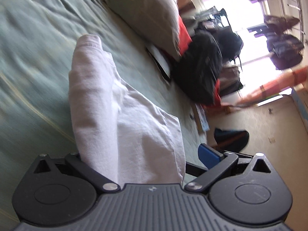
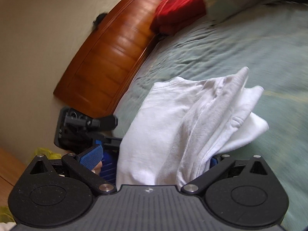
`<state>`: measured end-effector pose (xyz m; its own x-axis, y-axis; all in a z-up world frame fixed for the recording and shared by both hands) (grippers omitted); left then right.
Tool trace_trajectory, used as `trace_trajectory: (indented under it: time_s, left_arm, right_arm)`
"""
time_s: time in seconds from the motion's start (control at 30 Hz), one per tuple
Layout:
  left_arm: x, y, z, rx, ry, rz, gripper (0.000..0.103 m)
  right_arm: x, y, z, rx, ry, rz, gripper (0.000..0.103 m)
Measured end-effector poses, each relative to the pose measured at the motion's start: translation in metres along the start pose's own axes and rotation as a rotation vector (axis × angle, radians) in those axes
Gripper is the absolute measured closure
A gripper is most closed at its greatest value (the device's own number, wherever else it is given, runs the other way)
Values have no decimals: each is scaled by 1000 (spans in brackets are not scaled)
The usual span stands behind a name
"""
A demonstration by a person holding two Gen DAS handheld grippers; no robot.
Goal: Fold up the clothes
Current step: 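Lift the held shirt with both tools and fold it over itself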
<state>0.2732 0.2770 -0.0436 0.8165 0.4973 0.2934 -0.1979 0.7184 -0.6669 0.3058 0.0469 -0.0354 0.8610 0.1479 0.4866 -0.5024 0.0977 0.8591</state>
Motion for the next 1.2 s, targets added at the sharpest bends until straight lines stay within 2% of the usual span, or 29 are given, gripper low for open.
trace_trajectory:
  time_s: [0.27, 0.4, 0.6, 0.7, 0.9, 1.1, 1.2]
  left_arm:
    - [69, 62, 47, 107, -121, 44, 2]
    - [105, 92, 59, 157, -175, 87, 2]
    - [160, 134, 76, 246, -251, 136, 3]
    - [182, 147, 86, 263, -282, 146, 3]
    - [195, 175, 85, 320, -302, 174, 3]
    - [197, 202, 79, 359, -352, 216, 3]
    - [198, 213, 87, 389, -411, 252, 3]
  right_arm:
    - [29, 9, -113, -11, 60, 120, 0]
    - [42, 13, -163, -15, 86, 188, 0]
    - [60, 12, -227, -11, 102, 248, 0]
    - [66, 13, -255, -3, 115, 259, 0]
    - [62, 7, -286, 25, 133, 200, 0]
    - [54, 8, -290, 13, 142, 224, 0]
    - [55, 1, -284, 11, 146, 208, 0]
Point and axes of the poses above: each gripper's, at about its wrist camera, not at the fingertips, and z roughly against the way its jaws point, y to its left, x to its top, the point moved 5 cm from there along -z, roughly the way its jaws point, and after that the axes turned 15 degrees about x, right-handed, at the moved point
